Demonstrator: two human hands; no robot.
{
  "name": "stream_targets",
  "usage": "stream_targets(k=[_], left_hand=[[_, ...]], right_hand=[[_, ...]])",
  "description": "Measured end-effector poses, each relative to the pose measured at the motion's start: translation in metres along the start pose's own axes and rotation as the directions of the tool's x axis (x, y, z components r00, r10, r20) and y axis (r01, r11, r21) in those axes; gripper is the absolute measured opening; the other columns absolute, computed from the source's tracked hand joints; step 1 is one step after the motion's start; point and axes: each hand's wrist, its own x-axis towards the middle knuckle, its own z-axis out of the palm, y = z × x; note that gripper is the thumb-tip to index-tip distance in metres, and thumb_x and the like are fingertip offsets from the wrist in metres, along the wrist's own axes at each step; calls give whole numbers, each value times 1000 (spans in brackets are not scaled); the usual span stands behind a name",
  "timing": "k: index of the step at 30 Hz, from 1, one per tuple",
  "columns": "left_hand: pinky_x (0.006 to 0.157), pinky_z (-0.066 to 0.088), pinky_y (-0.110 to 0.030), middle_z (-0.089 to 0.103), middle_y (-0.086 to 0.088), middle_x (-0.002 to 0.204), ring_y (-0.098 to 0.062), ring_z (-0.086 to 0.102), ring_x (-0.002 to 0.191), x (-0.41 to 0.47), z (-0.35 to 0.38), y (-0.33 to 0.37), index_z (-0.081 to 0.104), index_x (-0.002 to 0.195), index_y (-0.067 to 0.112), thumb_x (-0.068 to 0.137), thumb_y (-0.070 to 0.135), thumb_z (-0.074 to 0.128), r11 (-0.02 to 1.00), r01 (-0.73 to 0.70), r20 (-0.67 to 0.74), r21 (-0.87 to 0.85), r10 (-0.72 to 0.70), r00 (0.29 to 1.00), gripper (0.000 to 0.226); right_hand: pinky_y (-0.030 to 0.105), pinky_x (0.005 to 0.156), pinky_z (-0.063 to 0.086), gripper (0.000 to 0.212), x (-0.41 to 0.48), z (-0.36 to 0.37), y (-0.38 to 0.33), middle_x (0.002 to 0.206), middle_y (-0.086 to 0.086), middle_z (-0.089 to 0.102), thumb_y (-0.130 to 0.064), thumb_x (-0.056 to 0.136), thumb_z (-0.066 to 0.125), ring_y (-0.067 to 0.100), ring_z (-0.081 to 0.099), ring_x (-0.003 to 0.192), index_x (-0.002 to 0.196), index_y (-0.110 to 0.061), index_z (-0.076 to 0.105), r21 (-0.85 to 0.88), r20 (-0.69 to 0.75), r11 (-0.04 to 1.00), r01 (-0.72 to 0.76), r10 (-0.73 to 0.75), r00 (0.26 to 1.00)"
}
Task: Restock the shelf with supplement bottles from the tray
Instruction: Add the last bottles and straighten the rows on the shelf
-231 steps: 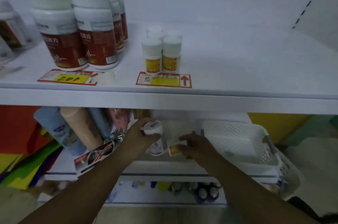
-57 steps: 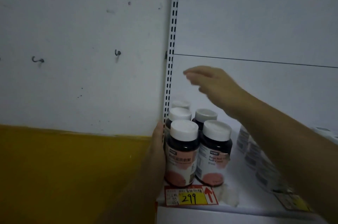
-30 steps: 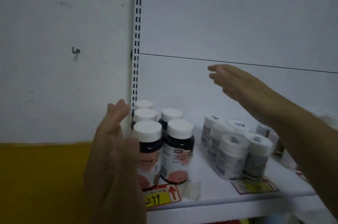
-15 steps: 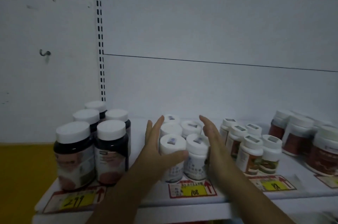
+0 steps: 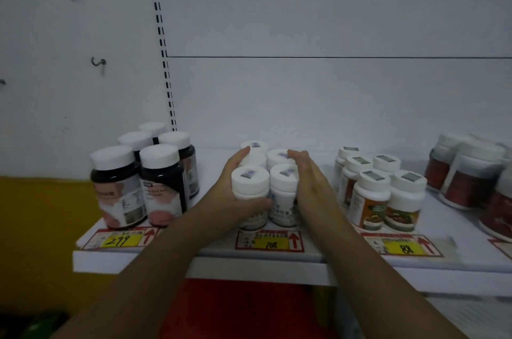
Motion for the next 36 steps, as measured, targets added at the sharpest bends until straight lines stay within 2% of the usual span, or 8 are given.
stream_targets(k=[6, 8, 10, 16, 22, 28, 32, 36], left_hand=[[68, 42, 4, 34, 14, 143, 21, 51, 101, 4, -4, -6, -10, 148, 24, 60, 5, 85, 992, 122, -9, -7, -122, 992, 131], [72, 44, 1, 43, 19, 133, 24, 52, 98, 8, -7, -11, -1, 149, 19, 61, 7, 84, 995, 97, 20, 28, -98, 995, 123], [72, 43, 2, 50, 15, 121, 23, 53, 97, 13, -5, -11, 17, 144, 11, 65, 0, 82, 997, 57, 7, 49, -58, 998, 103], [78, 49, -8, 52, 9, 132, 5, 57, 110, 9, -6, -13, 16, 146, 21, 67, 7, 81, 996, 61, 48, -64, -58, 997, 103], [79, 49, -9, 54, 13, 121, 8, 57, 106, 17, -2, -18, 26, 136, 31, 65, 0, 80, 996, 5, 58, -90, 0, 998, 95], [66, 49, -3, 34, 40, 120, 22, 51, 90, 7, -8, -19, -9, 140, 46, 68, 20, 81, 968, 155, 105, -198, -137, 985, 118], [95, 25, -15, 21, 21, 144, 4, 26, 120, 10, -7, -5, 1, 148, 33, 89, 11, 57, 981, 79, -190, -175, -113, 975, 84], [118, 18, -43, 31, 41, 135, 4, 24, 136, -3, -1, 28, 33, 121, 63, 76, 26, 65, 963, -204, -384, -177, 123, 915, 67]], right_hand=[[11, 102, 34, 38, -2, -2, -17, 128, -13, 50, -44, 98, 28, -7, 43, 111, 126, -32, 50, -41, -152, 981, 192, -196, 969], [-6, 81, 31, 30, 12, -2, -41, 120, -19, 53, -44, 94, 36, -20, 44, 100, 117, -35, 54, -123, -151, 930, 347, -363, 919], [5, 81, 35, 25, 40, 3, -66, 117, -16, 56, -37, 92, 42, -7, 49, 102, 113, -34, 56, -312, -7, 868, 387, -409, 912], [35, 104, 36, 38, 110, 31, -74, 140, 8, 49, -22, 93, 45, 25, 46, 126, 130, -13, 52, -881, 366, 370, 294, 140, 920], [28, 80, 41, 33, 113, 35, -65, 125, 5, 59, -18, 92, 45, 17, 53, 92, 121, -16, 60, -853, 357, 474, 218, 227, 906], [32, 96, 39, 39, 103, 31, -69, 137, 8, 51, -30, 97, 38, 26, 50, 120, 131, -14, 50, -886, 298, 425, 184, 219, 929], [26, 98, 29, 46, 78, -12, -93, 143, 6, 45, -40, 98, 32, 23, 42, 128, 133, -14, 47, -854, 186, 491, 173, -22, 982], [27, 88, 27, 48, 39, -91, -108, 133, 0, 54, -50, 95, 30, 14, 47, 109, 126, -21, 52, -760, -42, 635, 136, -257, 965]])
